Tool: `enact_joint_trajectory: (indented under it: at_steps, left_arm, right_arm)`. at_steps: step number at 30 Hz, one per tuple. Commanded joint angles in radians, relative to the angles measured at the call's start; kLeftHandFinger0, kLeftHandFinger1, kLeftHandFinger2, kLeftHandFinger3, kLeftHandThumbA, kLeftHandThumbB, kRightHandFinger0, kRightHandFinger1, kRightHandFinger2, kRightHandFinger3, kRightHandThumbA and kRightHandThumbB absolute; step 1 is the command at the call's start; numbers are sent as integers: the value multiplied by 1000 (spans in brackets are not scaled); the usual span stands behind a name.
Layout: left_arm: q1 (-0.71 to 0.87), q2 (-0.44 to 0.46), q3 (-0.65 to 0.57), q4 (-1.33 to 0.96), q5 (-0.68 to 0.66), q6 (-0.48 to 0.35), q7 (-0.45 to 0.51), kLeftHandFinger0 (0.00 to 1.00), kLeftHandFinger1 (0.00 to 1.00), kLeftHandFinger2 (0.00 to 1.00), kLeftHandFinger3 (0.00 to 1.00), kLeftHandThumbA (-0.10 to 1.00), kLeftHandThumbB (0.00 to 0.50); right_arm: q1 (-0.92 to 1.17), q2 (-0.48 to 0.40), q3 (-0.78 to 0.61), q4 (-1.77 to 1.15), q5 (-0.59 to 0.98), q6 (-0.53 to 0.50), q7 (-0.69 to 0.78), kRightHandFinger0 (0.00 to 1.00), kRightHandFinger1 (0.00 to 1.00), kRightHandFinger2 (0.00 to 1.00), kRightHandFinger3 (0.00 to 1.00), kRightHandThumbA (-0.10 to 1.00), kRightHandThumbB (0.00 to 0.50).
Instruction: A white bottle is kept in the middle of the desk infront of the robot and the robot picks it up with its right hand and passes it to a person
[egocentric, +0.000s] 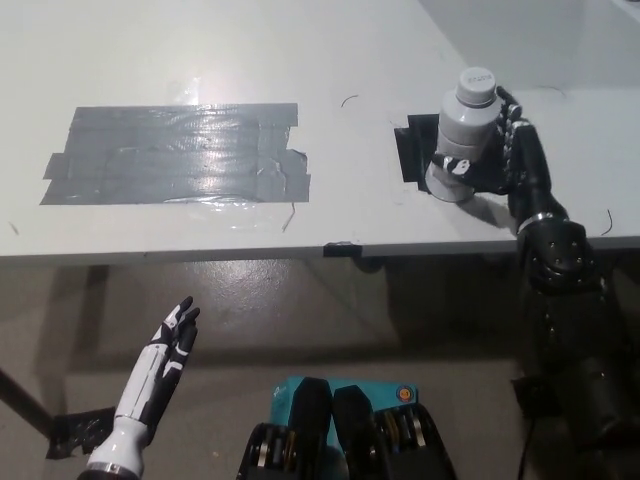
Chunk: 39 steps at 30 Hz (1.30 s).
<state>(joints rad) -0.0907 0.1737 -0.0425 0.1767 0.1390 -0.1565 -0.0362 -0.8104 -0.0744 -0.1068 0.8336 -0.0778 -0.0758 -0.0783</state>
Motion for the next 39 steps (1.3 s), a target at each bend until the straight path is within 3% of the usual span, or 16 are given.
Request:
enact_joint_trajectory:
  at_steps: [1, 7, 9, 11, 12, 13, 14, 15, 16, 18, 19, 21, 23, 27, 33, 39]
  left_arm:
    - [-21, 3, 7, -23, 9, -36, 14, 1000, 1000, 1000, 1000, 990, 165]
    - [-12, -1, 8, -37, -1, -23, 8, 1000, 1000, 1000, 1000, 976, 165]
    - [-11, -2, 7, -35, -2, -32, 9, 1000, 1000, 1000, 1000, 967, 156]
    - [-20, -2, 10, -33, -7, -27, 8, 1000, 1000, 1000, 1000, 963, 163]
    - [-20, -1, 11, -34, -6, -28, 8, 1000, 1000, 1000, 1000, 964, 164]
    - [-19, 0, 11, -34, -5, -28, 8, 1000, 1000, 1000, 1000, 964, 164]
    - [-11, 0, 8, -38, 2, -33, 10, 1000, 1000, 1000, 1000, 981, 169]
    - [-10, 1, 6, -36, 6, -36, 12, 1000, 1000, 1000, 1000, 983, 169]
    - [-13, 1, 6, -35, 5, -34, 10, 1000, 1000, 1000, 1000, 984, 167]
    - [-15, 1, 7, -35, 1, -31, 7, 1000, 1000, 1000, 1000, 977, 162]
    - [-21, 2, 8, -34, -1, -27, 7, 1000, 1000, 1000, 1000, 973, 166]
    - [-21, 1, 9, -34, 0, -28, 9, 1000, 1000, 1000, 1000, 980, 171]
    - [-17, 1, 8, -29, 2, -38, 11, 1000, 1000, 1000, 1000, 985, 165]
    - [-6, -1, 11, -37, -9, -32, 7, 1000, 1000, 1000, 1000, 965, 150]
    - [-12, 1, 10, -34, -3, -32, 10, 1000, 1000, 1000, 1000, 980, 149]
    - [-20, 3, 11, -32, -2, -30, 8, 1000, 1000, 1000, 1000, 989, 162]
  right_arm:
    - [-93, -18, 35, 57, -26, -60, -26, 1000, 1000, 1000, 1000, 956, 500]
    - [-150, -28, 57, 173, -20, -77, -17, 1000, 1000, 1000, 1000, 940, 500]
    - [-181, -31, 43, 252, 8, -131, 3, 1000, 1000, 1000, 1000, 689, 461]
    - [-213, -42, 66, 319, -21, -175, -26, 1000, 1000, 1000, 1000, 609, 438]
    - [-221, -45, 77, 338, -33, -185, -37, 934, 929, 1000, 1000, 540, 420]
    - [-225, -47, 82, 348, -39, -190, -42, 934, 929, 1000, 1000, 540, 420]
    - [-231, -52, 97, 379, -58, -201, -83, 335, 410, 511, 609, 218, 347]
    - [-235, -54, 108, 396, -73, -219, -126, 137, 222, 314, 379, 75, 283]
    - [-236, -55, 125, 399, -96, -246, -183, 27, 156, 336, 340, -65, 275]
    - [-237, -54, 135, 395, -105, -261, -223, 1, 208, 500, 454, -99, 217]
    - [-242, -53, 136, 396, -102, -269, -237, 0, 284, 636, 580, -100, 190]
    - [-243, -52, 142, 395, -102, -279, -252, 0, 329, 715, 686, -100, 170]
    - [-236, -50, 144, 387, -100, -287, -261, 15, 381, 769, 727, -100, 173]
    - [-219, -46, 146, 355, -97, -301, -265, 0, 379, 776, 750, -100, 166]
    - [-198, -40, 166, 246, -126, -275, -273, 62, 469, 856, 870, -100, 140]
    - [-173, -19, 202, 81, -156, -238, -239, 0, 392, 800, 925, -100, 128]
